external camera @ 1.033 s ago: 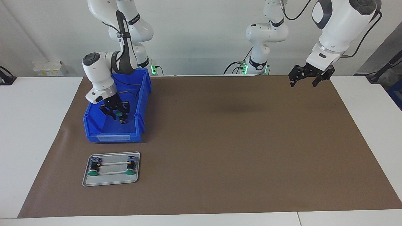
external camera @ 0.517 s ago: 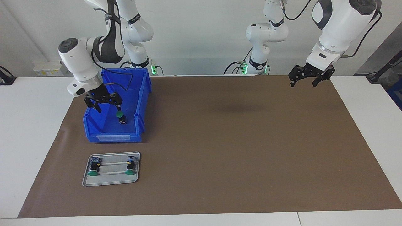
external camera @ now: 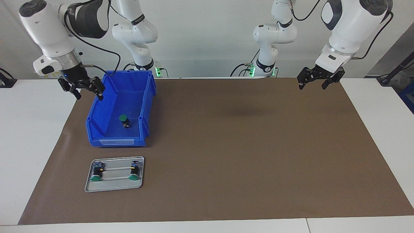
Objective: Place and press button with both arms
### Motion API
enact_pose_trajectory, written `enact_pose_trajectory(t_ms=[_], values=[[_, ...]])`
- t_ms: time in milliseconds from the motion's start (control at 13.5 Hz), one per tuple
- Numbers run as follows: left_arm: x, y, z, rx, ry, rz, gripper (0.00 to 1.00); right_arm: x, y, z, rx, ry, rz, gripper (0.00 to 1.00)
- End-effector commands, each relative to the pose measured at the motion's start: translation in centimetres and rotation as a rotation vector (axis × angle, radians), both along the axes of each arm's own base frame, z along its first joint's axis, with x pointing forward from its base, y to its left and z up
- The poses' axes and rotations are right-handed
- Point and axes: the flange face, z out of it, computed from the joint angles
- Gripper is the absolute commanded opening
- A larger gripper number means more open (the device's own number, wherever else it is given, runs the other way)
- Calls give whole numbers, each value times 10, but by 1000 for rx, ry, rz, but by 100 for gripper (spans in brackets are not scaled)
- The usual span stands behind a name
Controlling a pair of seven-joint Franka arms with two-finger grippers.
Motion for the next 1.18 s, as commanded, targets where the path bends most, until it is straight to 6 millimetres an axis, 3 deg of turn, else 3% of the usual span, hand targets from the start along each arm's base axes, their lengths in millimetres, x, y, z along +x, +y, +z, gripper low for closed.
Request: enact_pose_trajectory(t_ms=[0,221,369,443,738,1107], values=[[-8,3,1,15,2,-7,100,10,32,27,-61,21,-7,100],[-8,3,0,15,4,-7,100,4,80,50,-80,29,-13,100],[-8,3,0,15,4,-7,100,5,79,91,-85,31,-4,100],[-8,3,0,15,4,-7,100,15,77,102,-91,49,12,100],[-8,3,0,16,4,-7,100,28,58,91,-75,69,82,100],[-8,3,0,15,4,-7,100,17,65,79,-55,106,108,100]])
